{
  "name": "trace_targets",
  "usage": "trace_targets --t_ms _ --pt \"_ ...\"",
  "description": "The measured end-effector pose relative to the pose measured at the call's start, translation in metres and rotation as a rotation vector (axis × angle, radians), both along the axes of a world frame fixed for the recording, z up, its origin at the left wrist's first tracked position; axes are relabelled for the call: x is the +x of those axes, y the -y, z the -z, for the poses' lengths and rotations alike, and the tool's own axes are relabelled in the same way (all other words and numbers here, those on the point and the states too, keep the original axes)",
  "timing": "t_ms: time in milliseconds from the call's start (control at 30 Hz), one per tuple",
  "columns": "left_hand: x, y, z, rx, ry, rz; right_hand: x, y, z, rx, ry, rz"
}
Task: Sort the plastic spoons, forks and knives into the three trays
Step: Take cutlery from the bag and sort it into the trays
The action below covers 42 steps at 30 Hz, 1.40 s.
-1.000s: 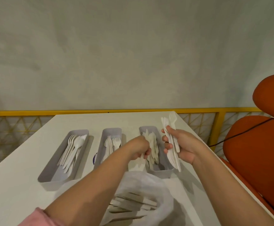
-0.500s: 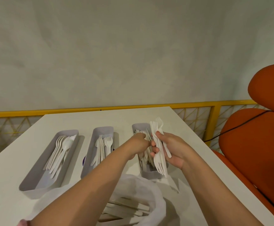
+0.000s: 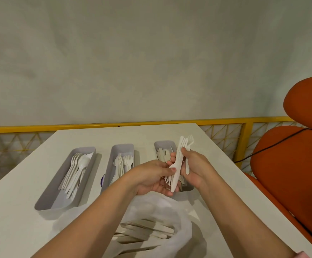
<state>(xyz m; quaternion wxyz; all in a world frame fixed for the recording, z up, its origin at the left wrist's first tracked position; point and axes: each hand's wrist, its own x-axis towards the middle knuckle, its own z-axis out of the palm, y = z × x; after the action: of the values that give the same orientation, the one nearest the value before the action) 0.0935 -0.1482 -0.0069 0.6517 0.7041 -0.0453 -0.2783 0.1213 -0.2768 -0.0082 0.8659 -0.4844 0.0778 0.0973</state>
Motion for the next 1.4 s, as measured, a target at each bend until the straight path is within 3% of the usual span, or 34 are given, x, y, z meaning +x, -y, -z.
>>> trace_targets --t_ms 333,467,700,833,967,1067,1200,1300,1400 --pt "-0.014 -0.008 0.001 -0.074 0.010 -0.174 -0.017 -0.016 0.003 -0.299 -0.020 -0.082" --pt "-0.020 -0.013 -0.002 -0.055 0.040 -0.241 -0.026 -0.027 0.004 -0.432 0.061 -0.182" --pt "-0.023 -0.032 -0.004 0.113 0.103 -0.376 -0.040 -0.030 -0.007 -0.415 0.087 -0.076" --pt "-0.026 -0.052 -0.011 0.271 0.164 -0.322 -0.038 -0.023 -0.011 -0.791 0.377 0.004" --pt "-0.029 -0.068 -0.020 0.406 0.253 -0.208 -0.033 -0.026 -0.016 -1.075 0.723 -0.107" --pt "-0.032 -0.074 -0.027 0.355 0.296 -0.165 -0.031 -0.032 -0.018 -1.190 0.820 -0.311" --pt "-0.032 -0.080 -0.030 0.177 0.327 -0.287 -0.037 -0.033 -0.022 -1.110 0.685 -0.506" --pt "-0.032 -0.080 -0.026 0.036 0.280 -0.362 -0.043 -0.037 -0.024 -0.956 0.613 -0.547" --pt "-0.031 -0.073 -0.022 -0.099 0.230 -0.417 -0.045 -0.041 -0.022 -0.953 0.642 -0.491"
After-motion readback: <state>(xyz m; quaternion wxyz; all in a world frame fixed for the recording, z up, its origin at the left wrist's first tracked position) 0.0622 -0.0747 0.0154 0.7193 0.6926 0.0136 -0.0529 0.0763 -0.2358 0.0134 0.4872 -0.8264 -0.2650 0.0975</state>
